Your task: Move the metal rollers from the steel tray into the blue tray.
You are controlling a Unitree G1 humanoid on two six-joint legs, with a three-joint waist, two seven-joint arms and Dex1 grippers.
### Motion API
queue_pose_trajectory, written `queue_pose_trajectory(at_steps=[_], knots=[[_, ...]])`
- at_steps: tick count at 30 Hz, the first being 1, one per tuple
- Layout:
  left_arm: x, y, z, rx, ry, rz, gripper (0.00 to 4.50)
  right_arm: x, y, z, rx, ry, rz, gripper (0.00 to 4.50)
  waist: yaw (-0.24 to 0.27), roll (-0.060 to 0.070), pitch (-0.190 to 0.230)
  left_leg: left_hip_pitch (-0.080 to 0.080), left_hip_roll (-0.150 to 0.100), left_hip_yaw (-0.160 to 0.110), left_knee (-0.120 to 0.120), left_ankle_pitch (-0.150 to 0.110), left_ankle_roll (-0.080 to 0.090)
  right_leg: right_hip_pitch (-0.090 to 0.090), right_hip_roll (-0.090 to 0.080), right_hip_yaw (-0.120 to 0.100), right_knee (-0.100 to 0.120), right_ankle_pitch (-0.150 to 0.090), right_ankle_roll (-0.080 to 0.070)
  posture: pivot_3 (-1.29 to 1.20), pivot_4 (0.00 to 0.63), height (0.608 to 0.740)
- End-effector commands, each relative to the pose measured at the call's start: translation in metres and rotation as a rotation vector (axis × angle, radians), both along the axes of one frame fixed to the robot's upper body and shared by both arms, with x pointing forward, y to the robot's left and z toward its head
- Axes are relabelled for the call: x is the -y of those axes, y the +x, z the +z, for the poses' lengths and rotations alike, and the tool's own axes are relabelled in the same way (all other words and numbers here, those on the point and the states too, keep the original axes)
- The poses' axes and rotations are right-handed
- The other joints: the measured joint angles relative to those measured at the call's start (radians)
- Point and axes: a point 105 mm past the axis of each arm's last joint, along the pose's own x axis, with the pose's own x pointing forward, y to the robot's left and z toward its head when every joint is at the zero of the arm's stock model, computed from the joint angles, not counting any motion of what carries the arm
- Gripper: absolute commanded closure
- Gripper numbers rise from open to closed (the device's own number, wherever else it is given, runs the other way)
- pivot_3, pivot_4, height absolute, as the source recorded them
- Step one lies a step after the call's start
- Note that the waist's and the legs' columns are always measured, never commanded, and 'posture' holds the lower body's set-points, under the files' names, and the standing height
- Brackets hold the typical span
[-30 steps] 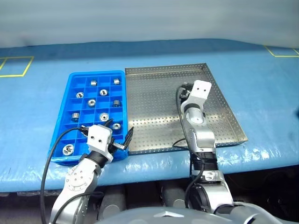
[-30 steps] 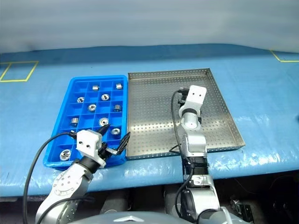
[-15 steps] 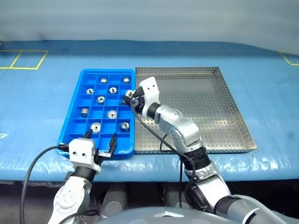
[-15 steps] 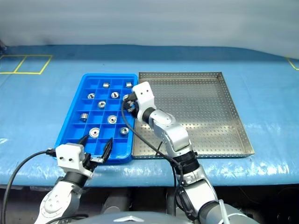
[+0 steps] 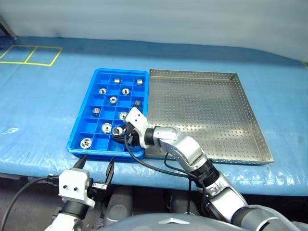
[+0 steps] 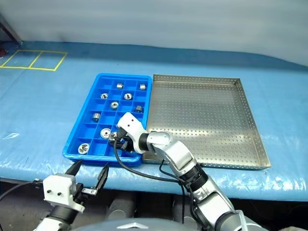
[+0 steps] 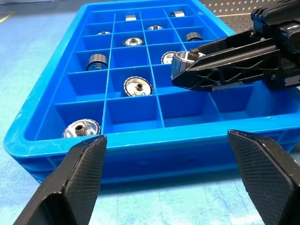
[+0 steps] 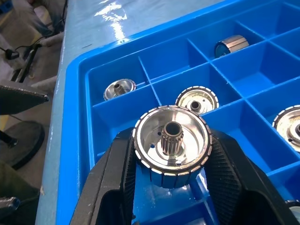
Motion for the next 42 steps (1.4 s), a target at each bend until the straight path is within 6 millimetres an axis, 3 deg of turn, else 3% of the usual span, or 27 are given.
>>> queue_pose_trajectory(at_steps=[1,2,10,11,21,42], knots=[[0.005,0.002,0.014,0.062,-0.006,-0.023,0.00,0.003,-0.012,-0.011,-0.038,-0.037,0.043,2.79,0.002,0.000,0.000,0.000,0.000,0.000,0.000,0.000,0.000,0.000,0.000,0.000,0.000,0.000,0.000,0.39,0.150,0.740],[0.005,0.003,0.015,0.064,-0.007,-0.027,0.00,0.004,-0.012,-0.014,-0.042,-0.048,0.043,2.79,0.004,0.000,0.000,0.000,0.000,0.000,0.000,0.000,0.000,0.000,0.000,0.000,0.000,0.000,0.000,0.38,0.150,0.740],[0.009,0.011,0.017,0.077,-0.013,-0.067,0.00,0.011,-0.007,-0.014,-0.043,-0.057,-0.005,0.19,0.009,-0.001,-0.001,0.000,0.000,0.000,0.000,0.000,0.000,0.001,0.000,0.000,-0.002,0.000,0.000,0.34,0.150,0.740],[0.009,0.011,0.017,0.077,-0.013,-0.070,0.00,0.012,-0.006,-0.014,-0.039,-0.056,-0.012,0.02,0.009,-0.001,-0.001,0.000,0.000,0.000,0.000,0.000,0.000,0.001,0.000,0.000,-0.002,0.000,0.000,0.34,0.150,0.740],[0.008,0.023,0.021,0.092,-0.008,-0.122,0.00,0.034,0.007,0.016,0.017,0.057,-0.086,0.02,-0.002,-0.001,-0.001,0.000,0.000,0.001,0.001,0.000,0.000,0.001,0.000,0.000,-0.001,0.000,0.000,0.26,0.150,0.740],[0.011,0.027,0.021,0.084,-0.014,-0.165,0.00,0.040,0.006,0.013,0.016,0.047,-0.113,0.02,-0.043,-0.002,-0.001,0.000,0.000,0.001,0.002,0.000,0.000,0.002,0.000,0.000,0.001,0.000,0.000,0.25,0.150,0.740]])
